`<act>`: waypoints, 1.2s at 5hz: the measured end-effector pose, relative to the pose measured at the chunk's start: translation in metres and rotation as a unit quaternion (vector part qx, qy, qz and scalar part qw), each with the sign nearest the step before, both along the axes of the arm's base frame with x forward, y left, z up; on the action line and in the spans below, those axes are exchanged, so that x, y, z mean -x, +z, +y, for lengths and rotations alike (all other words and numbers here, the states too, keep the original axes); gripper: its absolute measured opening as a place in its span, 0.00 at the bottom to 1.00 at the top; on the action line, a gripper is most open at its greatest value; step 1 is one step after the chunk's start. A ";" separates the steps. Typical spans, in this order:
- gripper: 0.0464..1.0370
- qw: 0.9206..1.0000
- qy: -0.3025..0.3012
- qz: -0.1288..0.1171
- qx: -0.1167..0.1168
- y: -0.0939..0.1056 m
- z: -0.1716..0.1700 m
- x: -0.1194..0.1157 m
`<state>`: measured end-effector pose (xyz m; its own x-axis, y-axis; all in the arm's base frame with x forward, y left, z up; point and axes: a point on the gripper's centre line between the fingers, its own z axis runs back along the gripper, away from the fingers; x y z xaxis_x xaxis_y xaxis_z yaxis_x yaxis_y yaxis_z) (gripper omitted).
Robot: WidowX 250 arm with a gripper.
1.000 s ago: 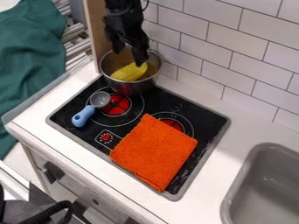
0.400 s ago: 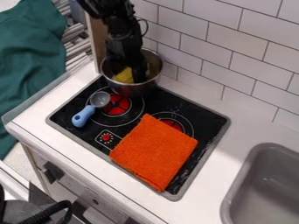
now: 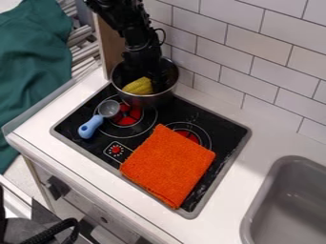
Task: Pick up the corn and put it on top of the orange rug
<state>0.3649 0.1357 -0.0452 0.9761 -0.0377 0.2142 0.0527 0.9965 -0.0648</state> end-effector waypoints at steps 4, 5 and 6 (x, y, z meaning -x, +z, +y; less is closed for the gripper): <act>0.55 0.987 0.003 -0.151 -0.057 0.112 -0.031 0.004; 0.55 0.988 0.000 -0.145 -0.058 0.116 -0.068 0.026; 0.55 0.995 0.019 -0.086 -0.055 0.092 -0.105 0.067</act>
<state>0.2979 0.0309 0.0464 0.9264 -0.0341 0.3749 0.0157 0.9985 0.0520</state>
